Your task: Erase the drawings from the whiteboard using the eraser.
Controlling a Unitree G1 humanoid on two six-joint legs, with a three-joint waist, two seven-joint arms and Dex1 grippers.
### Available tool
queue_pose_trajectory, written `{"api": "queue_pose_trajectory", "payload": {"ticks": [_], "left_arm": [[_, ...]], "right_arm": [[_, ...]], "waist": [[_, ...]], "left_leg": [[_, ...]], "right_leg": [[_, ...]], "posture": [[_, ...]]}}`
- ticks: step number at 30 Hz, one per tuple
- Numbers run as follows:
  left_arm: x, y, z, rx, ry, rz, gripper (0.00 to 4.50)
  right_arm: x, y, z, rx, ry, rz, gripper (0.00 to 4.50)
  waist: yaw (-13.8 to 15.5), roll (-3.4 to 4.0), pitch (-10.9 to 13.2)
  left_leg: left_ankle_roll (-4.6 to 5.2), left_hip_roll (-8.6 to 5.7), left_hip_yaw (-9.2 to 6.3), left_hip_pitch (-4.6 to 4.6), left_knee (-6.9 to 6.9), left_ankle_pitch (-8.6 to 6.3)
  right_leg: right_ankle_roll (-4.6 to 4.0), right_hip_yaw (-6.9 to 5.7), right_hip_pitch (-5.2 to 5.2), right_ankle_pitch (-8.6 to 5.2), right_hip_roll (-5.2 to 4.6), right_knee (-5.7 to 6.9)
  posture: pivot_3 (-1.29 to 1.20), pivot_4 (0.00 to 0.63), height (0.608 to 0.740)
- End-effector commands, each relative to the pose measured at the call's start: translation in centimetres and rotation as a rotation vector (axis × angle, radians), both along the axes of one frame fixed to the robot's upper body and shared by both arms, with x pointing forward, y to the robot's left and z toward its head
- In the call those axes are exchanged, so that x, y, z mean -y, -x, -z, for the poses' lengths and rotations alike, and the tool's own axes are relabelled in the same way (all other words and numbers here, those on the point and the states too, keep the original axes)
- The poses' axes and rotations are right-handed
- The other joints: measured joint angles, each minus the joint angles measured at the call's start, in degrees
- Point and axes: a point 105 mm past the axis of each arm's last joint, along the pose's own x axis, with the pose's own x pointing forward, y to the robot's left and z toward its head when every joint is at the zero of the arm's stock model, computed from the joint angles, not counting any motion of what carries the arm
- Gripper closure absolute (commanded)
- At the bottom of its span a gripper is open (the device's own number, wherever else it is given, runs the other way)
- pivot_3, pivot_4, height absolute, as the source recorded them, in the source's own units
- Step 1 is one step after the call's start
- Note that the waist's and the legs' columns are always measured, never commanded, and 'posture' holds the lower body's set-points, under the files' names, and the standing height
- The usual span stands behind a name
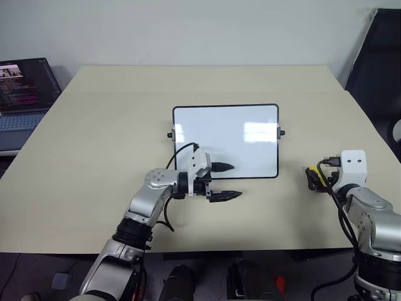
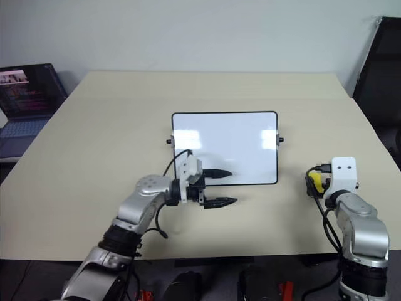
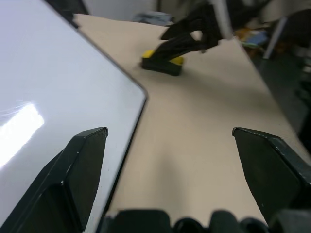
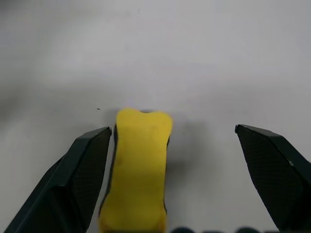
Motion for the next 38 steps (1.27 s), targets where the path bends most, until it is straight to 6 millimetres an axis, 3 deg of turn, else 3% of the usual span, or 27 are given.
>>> {"api": "queue_pose_trajectory", "payload": {"ticks": [1, 7, 11, 20, 26, 29, 38], "left_arm": [[-0.6, -0.5, -1.3, 0.06, 0.046, -0.112, 0.0], [-2.9, -0.6, -1.4, 0.137, 0.102, -0.373, 0.0], [-3.6, 0.3, -1.0, 0.13, 0.147, -0.515, 0.0], [-6.1, 2.6, 0.6, 0.11, 0.135, -0.714, 0.0], [-9.9, 3.7, 1.8, 0.059, 0.153, -0.955, 0.0], [-11.3, 4.4, 2.2, 0.066, 0.109, -1.006, 0.0], [-12.3, 6.0, 1.3, 0.131, 0.027, -0.974, 0.0]], "right_arm": [[-0.2, 0.6, -2.2, 0.13, -0.006, 0.017, 0.03], [-3.4, 2.3, -2.6, 0.271, -0.083, -0.074, 0.03], [-3.7, 3.9, -1.0, 0.3, -0.107, -0.04, 0.03], [-5.1, 6.1, -0.3, 0.341, -0.024, -0.076, 0.03], [-6.1, 7.2, 0.4, 0.344, -0.014, -0.07, 0.03], [-6.9, 7.2, 0.8, 0.341, -0.018, -0.064, 0.03], [-6.5, 7.9, 2.5, 0.278, -0.048, -0.034, 0.03]], "waist": [[0.0, 0.0, 0.0], [0.0, 0.04, 0.0], [0.1, 0.05, 0.0], [0.1, 0.13, -0.1], [0.1, 0.16, -0.1], [0.2, 0.15, -0.1], [0.2, 0.13, -0.1]], "left_leg": [[0.0, 0.0, 0.0, 0.0, 0.01, 0.0], [0.0, 0.05, -0.02, 0.02, 0.0, 0.0], [-0.01, 0.05, -0.03, 0.04, 0.0, 0.0], [-0.01, 0.09, 0.01, 0.14, 0.04, 0.0], [-0.02, 0.12, -0.02, 0.11, 0.03, -0.01], [-0.03, 0.1, -0.02, 0.09, 0.01, -0.01], [-0.04, 0.1, -0.03, 0.09, 0.02, -0.01]], "right_leg": [[0.0, 0.0, 0.0, 0.0, 0.0, 0.01], [0.0, 0.05, 0.01, 0.0, -0.01, 0.02], [0.0, 0.06, 0.05, 0.0, -0.06, -0.02], [0.06, 0.09, 0.07, 0.06, -0.09, 0.03], [0.03, 0.07, 0.06, 0.04, -0.12, -0.02], [0.02, 0.05, 0.05, 0.03, -0.24, -0.06], [-0.31, 0.01, 0.06, -0.16, -0.34, -0.07]], "posture": [[0.0, 0.15, 0.74], [0.0, 0.15, 0.74], [0.0, 0.15, 0.74], [0.0, 0.15, 0.74], [0.0, 0.15, 0.74], [0.0, 0.15, 0.74], [0.0, 0.15, 0.74]]}}
